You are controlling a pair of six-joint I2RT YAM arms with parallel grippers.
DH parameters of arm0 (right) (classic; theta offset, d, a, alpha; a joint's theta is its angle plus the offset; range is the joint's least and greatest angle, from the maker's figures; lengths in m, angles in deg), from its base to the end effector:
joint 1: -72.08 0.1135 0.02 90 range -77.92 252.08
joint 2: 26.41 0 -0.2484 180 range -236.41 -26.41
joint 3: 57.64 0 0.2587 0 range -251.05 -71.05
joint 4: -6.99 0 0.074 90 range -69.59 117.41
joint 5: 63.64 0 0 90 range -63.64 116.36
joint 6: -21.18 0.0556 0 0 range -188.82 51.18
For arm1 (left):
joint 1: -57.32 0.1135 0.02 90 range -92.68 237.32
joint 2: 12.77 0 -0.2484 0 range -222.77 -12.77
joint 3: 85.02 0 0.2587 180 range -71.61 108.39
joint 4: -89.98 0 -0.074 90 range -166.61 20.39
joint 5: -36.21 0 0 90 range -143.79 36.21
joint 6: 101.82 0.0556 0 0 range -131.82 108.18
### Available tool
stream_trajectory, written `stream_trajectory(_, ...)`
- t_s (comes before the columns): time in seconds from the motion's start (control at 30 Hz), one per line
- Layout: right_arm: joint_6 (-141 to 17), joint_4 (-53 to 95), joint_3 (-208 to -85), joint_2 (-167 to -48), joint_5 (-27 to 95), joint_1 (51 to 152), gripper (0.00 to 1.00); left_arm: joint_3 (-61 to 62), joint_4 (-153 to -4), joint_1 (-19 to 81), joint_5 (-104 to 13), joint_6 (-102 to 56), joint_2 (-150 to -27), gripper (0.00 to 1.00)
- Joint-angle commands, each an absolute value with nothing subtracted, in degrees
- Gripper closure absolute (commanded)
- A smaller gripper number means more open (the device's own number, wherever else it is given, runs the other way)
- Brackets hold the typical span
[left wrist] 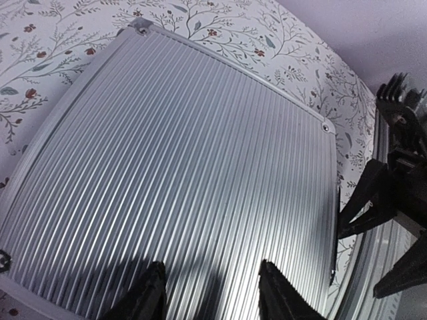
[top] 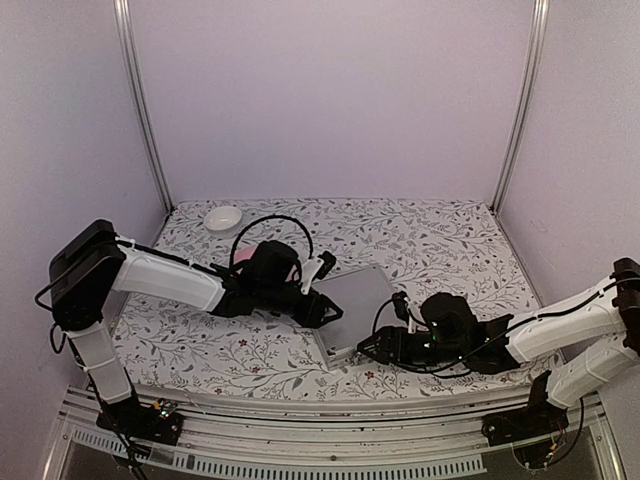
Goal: Pack up texas hold em set
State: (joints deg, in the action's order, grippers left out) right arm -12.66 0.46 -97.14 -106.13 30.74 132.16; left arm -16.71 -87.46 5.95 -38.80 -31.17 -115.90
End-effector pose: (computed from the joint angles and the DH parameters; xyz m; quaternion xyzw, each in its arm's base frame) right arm 0.1364 0.2456 0.1191 -0.0482 0.8799 0.4182 0.2204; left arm 0.2324 -0.3139 0.1302 0.3007 0.8383 -0.3497 0.2907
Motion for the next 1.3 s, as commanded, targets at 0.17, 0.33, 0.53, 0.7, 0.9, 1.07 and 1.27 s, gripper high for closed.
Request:
stream_trajectory(0.17,-12.3,-0.7,-98.3,-105.8,27.3,132.4,0.29,-18.2,-82.2,5.4,-38.8,-32.0,-116.7,0.53)
stream_trajectory(0.33,-12.8,-0.6,-98.6,-106.8,27.7,132.4,0.29,-18.3,-82.2,5.3,-38.9,-32.1,-116.6,0.53)
stream_trajectory(0.53,-12.8,2.1,-96.7,-105.4,27.8,132.4,0.29,-18.7,-82.4,5.2,-39.1,-31.9,-116.2,0.53)
stream_trajectory(0.7,-12.4,3.5,-95.0,-105.5,28.2,132.4,0.29,-18.7,-82.4,5.3,-39.3,-31.9,-115.9,0.53)
stream_trajectory(0.9,-12.3,3.4,-94.0,-107.0,27.1,132.4,0.28,-17.0,-81.1,5.8,-41.1,-30.2,-113.6,0.48)
stream_trajectory(1.07,-13.8,3.3,-94.9,-109.3,26.7,132.4,0.28,-15.1,-80.3,9.1,-43.1,-27.0,-112.3,0.34)
stream_trajectory(1.27,-15.9,3.1,-95.3,-110.7,26.2,131.4,0.27,-12.6,-81.8,14.2,-41.7,-23.6,-113.9,0.25)
